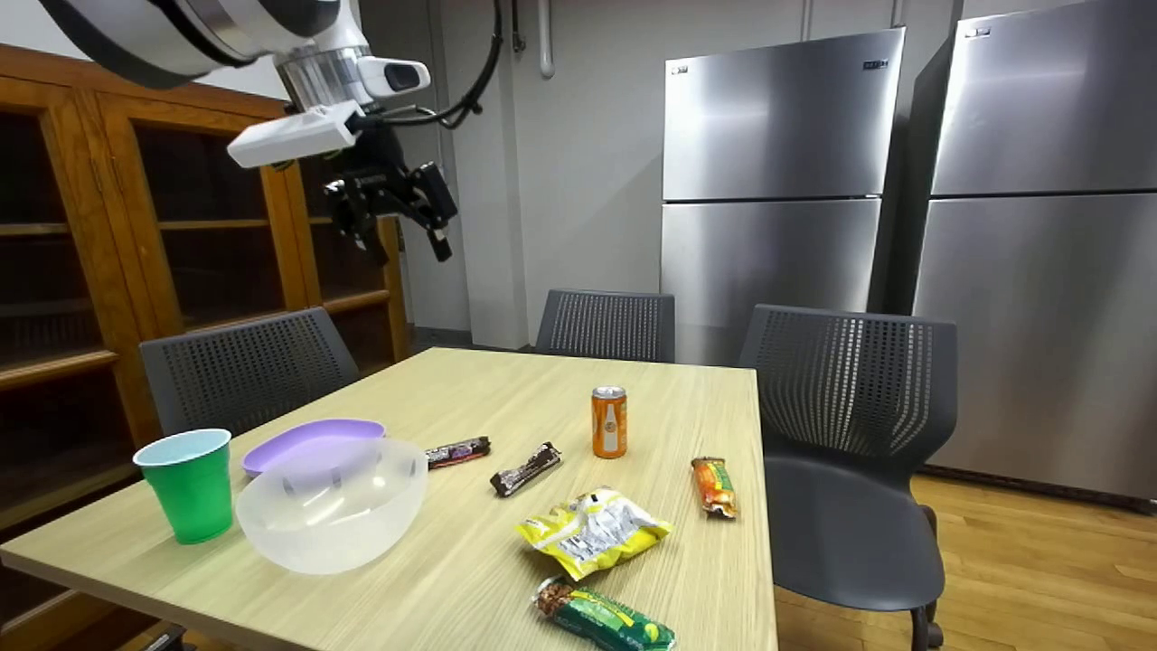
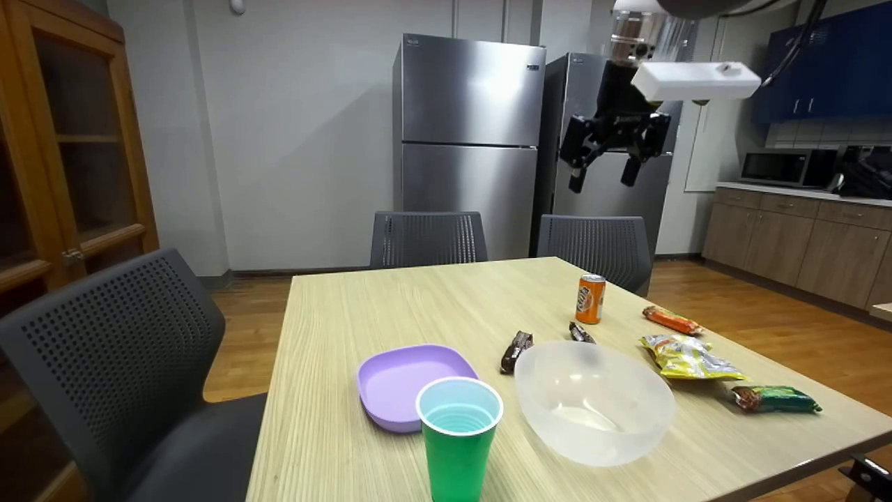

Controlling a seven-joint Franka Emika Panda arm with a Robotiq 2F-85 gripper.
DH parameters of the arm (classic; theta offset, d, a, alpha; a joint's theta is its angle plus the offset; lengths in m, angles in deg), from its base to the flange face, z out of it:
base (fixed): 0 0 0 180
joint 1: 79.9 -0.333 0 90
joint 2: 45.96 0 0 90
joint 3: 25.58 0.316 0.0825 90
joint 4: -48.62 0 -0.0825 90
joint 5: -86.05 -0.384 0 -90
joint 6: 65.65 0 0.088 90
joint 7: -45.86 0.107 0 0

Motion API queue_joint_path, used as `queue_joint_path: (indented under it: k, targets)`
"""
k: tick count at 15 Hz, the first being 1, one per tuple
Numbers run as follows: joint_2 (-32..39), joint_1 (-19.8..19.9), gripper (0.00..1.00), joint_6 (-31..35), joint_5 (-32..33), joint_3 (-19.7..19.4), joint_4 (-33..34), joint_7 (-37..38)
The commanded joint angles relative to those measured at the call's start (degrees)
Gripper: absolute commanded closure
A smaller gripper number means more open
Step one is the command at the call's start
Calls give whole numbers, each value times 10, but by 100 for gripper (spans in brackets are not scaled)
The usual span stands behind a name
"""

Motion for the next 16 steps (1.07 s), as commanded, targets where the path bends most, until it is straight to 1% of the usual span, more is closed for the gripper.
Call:
queue_joint_path:
  k: [1,6,10,12,13,16]
  targets:
    - [90,12,0,18,27,1,54,38]
    - [188,-8,0,1,35,-16,118,78]
    - [249,-38,0,-16,44,-38,159,116]
    - [264,-54,0,-23,40,-51,171,125]
    - [246,-53,0,5,22,-54,140,94]
    - [263,-62,0,2,21,-61,154,99]
